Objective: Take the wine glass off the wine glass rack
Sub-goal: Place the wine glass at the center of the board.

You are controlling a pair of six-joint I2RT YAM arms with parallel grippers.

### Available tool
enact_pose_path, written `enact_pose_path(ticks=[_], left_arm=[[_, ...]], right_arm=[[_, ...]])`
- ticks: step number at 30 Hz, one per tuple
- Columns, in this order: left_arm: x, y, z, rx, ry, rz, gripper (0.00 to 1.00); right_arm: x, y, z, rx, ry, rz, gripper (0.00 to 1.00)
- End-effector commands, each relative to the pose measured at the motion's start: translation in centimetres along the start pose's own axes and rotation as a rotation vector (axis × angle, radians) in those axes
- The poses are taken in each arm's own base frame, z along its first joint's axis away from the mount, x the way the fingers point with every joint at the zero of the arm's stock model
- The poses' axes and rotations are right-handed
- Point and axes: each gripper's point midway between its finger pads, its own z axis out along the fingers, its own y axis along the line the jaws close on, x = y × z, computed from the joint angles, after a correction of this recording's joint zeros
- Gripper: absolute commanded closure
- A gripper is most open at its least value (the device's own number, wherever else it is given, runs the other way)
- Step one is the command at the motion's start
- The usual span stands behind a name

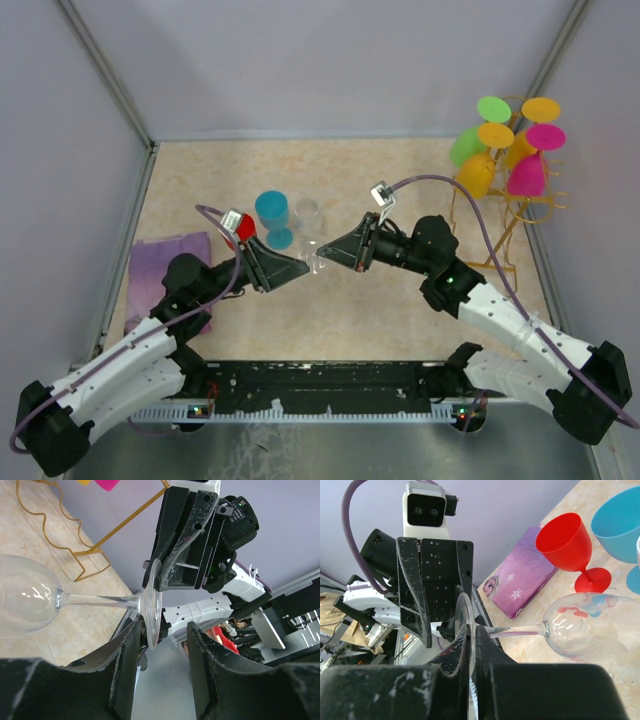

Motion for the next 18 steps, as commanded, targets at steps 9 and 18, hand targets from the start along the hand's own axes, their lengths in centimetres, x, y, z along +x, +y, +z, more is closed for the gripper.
enact_pose_path(ticks=[9, 18], left_arm=[[0.3, -1.1, 1.1, 0.022, 0.102, 0.034, 0.55], [0.9, -0.7, 1.3, 0.006, 0.157, 0.038, 0.81]], right_arm=[[-3.7, 4.0, 0.1, -0.115, -0.100, -0.089, 1.00], [-3.7, 4.5, 0.1, -0.131, -0.086, -0.097, 1.00]])
